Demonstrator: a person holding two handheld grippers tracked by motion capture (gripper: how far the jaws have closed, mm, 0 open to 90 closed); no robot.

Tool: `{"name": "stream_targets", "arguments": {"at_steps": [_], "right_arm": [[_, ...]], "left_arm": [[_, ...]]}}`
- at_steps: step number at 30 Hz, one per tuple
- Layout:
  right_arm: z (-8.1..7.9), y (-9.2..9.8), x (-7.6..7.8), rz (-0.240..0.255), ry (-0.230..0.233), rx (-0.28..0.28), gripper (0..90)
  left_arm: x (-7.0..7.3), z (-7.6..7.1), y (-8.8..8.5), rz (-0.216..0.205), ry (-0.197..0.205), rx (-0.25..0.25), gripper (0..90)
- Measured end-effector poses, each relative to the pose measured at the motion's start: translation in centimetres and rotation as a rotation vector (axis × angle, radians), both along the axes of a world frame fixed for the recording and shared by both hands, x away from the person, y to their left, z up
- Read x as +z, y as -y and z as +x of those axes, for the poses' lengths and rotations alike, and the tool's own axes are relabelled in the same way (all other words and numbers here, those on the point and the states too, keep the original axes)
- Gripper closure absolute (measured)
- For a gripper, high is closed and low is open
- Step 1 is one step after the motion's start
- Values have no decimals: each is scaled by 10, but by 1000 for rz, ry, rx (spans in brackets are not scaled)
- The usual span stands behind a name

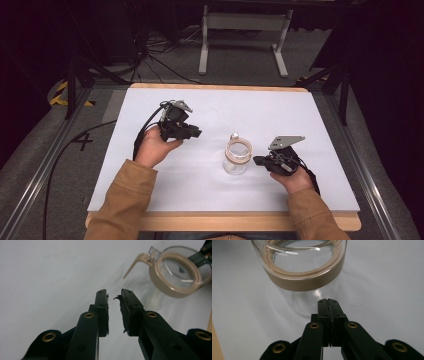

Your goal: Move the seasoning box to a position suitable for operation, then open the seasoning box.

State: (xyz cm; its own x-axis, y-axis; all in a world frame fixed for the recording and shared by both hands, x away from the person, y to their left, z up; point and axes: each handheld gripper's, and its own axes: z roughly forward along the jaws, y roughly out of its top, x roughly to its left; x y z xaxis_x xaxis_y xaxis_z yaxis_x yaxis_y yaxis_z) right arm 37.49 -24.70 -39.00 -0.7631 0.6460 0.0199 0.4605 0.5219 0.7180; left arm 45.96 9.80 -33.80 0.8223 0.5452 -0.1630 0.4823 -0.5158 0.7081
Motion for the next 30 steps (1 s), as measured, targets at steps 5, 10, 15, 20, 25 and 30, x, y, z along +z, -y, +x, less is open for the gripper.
{"name": "stream_targets", "arguments": {"at_steps": [5,10,15,20,25,30], "right_arm": [[-6,8,8,17,24,-27,894],[-12,13,12,38,36,-50,894],[-20,11,15,73,58,-57,894],[-22,11,16,85,60,-66,894],[-27,11,18,98,63,-65,894],[-29,11,18,102,63,-65,894]], "left_arm": [[6,0,11,-49,41,-2,791],[6,8,22,-101,7,-2,790],[4,15,36,-165,8,-62,834],[2,19,46,-216,-10,-100,853],[-6,25,61,-214,-25,-139,851],[-19,29,76,-217,-58,-153,868]]}}
